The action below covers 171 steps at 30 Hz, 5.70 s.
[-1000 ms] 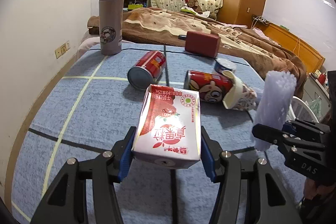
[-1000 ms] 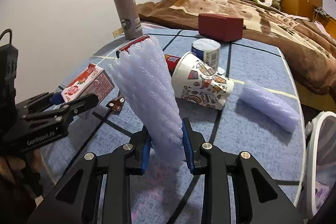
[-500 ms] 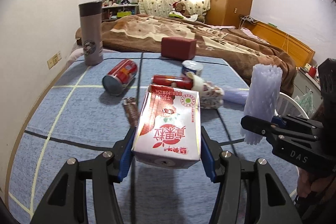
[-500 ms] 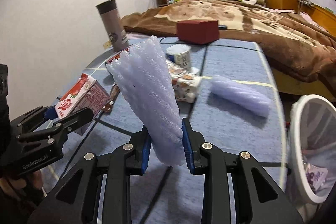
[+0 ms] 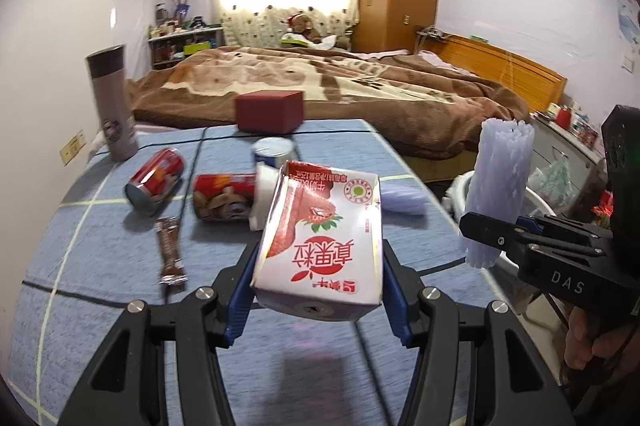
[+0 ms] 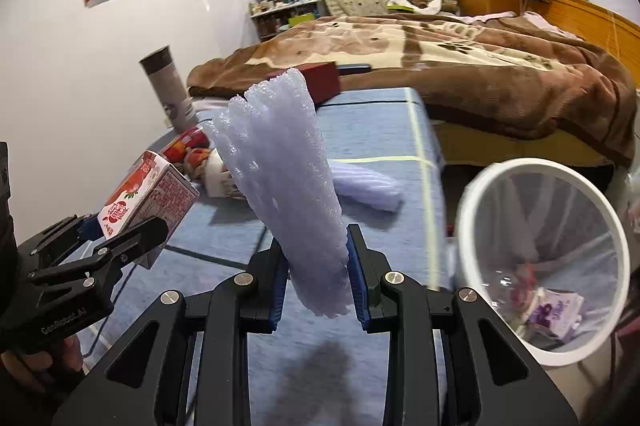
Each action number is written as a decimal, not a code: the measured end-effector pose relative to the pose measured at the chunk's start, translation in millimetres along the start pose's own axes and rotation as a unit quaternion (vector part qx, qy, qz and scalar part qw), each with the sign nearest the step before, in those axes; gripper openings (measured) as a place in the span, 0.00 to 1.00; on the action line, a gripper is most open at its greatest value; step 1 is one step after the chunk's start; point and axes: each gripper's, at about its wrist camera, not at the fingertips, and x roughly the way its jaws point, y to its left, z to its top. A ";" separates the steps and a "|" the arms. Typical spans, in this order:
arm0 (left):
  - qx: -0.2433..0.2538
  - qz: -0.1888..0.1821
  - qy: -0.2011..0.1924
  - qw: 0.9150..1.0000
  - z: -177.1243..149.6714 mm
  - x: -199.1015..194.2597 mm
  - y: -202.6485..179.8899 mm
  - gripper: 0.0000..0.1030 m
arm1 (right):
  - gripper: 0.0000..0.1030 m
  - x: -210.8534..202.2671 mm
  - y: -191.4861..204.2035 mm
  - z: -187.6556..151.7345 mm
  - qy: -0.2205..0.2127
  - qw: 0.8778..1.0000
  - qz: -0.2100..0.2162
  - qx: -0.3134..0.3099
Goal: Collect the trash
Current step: 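Carry the carton and foam net over the wastebasket with both tools, then open both tools to drop carton and foam net into the wastebasket, then move both tools back to the table toward the red can and second foam net, then grasp the red can with the left tool while the right grasps the foam net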
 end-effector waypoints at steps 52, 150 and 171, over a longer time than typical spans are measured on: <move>0.095 -0.151 0.076 0.981 30.9 113.6 -205.8 0.58 | 0.32 -10.2 -179.6 -25.6 0.070 0.976 -0.167 0.117; -0.100 0.082 0.050 0.990 31.1 74.2 176.6 0.67 | 0.58 113.7 4.5 42.1 0.089 0.982 -0.083 -0.146; -0.085 0.077 0.078 0.990 49.7 125.0 195.2 0.67 | 0.42 122.8 13.7 45.5 0.123 0.984 -0.076 -0.103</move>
